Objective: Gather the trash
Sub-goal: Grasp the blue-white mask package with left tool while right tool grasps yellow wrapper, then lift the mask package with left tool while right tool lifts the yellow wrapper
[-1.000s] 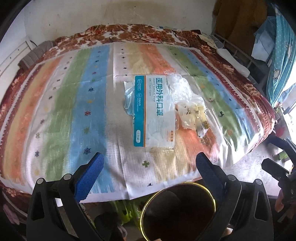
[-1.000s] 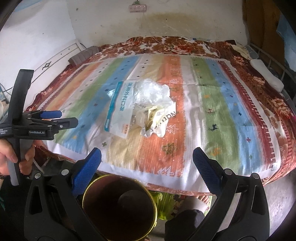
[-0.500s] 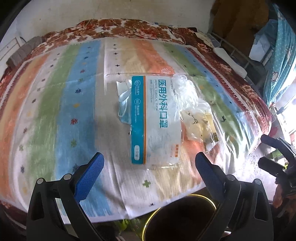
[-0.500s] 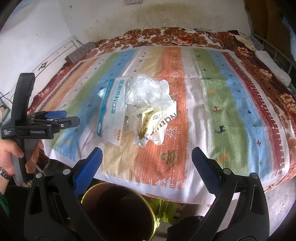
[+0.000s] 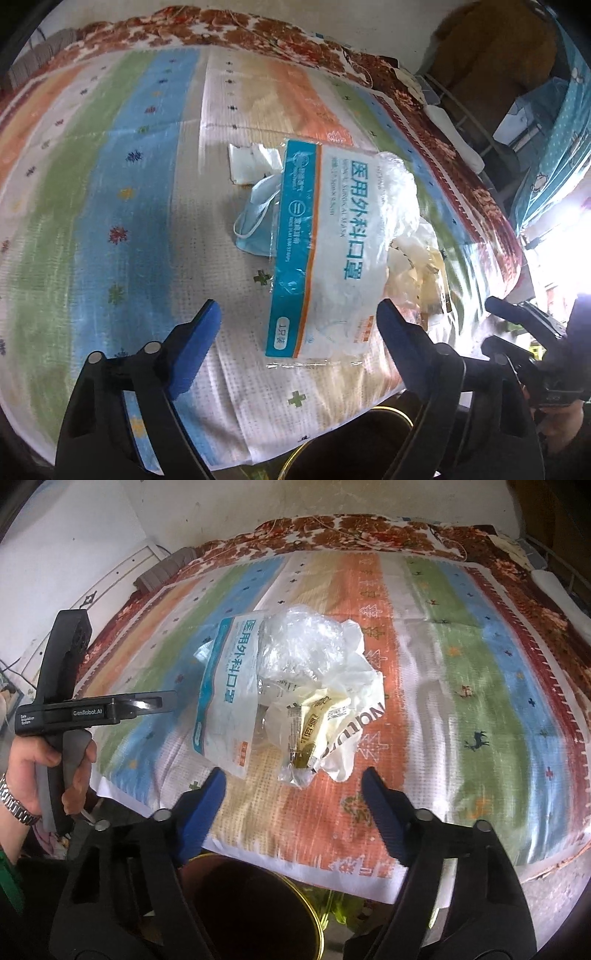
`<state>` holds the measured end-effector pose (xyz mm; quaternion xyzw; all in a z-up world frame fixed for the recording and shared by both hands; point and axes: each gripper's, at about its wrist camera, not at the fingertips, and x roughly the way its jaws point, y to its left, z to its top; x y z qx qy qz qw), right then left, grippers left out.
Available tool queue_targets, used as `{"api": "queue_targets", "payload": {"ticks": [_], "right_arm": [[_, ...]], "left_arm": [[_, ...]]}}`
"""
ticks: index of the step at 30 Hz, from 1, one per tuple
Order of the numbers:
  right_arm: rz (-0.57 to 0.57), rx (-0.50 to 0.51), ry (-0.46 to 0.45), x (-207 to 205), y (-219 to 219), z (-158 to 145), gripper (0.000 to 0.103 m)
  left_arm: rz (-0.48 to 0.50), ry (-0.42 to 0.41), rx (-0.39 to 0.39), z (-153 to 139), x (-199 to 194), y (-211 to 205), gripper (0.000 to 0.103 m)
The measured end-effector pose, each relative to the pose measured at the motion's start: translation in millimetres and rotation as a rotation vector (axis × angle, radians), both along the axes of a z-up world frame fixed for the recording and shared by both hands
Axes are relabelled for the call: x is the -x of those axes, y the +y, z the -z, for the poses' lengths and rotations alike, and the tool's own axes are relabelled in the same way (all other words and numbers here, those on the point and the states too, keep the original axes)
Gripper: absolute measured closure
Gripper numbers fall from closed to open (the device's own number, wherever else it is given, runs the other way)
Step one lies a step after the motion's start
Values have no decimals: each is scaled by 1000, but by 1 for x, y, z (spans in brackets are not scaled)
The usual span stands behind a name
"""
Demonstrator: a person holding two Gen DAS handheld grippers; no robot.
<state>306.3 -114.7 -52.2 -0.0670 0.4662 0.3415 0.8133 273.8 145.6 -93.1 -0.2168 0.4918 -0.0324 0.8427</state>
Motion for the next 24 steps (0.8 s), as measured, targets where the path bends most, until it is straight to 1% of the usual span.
{"api": "queue_targets", "payload": {"ticks": [5, 8, 10, 12, 14, 15, 16, 17, 18, 19, 21, 24], "right_arm": [[-2, 11, 19, -10, 5, 9, 54], [6, 16, 23, -15, 6, 13, 59], [6, 5, 31, -20, 7, 17, 65], [3, 4, 43, -23, 9, 21, 68], [-5, 8, 47, -25, 12, 24, 77], [-9, 6, 52, -26, 14, 26, 80], [-12, 3, 60, -26, 16, 27, 86], [-15, 1, 64, -27, 17, 28, 91], [-20, 2, 64, -27, 18, 28, 94], [-28, 8, 62, -26, 19, 28, 97], [-32, 29, 56, -23, 20, 28, 98], [-24, 20, 68, -22, 17, 26, 98]], "left_arm": [[36, -4, 16, 9, -11, 5, 25], [63, -3, 23, 17, -20, 5, 25], [78, 2, 18, 21, -25, 5, 26], [98, 1, 39, 26, -28, 5, 29], [114, 5, 52, 32, -33, 5, 33], [118, 7, 60, 34, -33, 5, 38], [121, 11, 72, 37, -35, 5, 46], [119, 19, 79, 39, -36, 4, 51], [118, 29, 84, 41, -36, 3, 71], [122, 48, 94, 42, -36, 0, 89], [141, 51, 76, 36, -35, -8, 94], [160, 23, 83, 22, -34, -16, 98]]}}
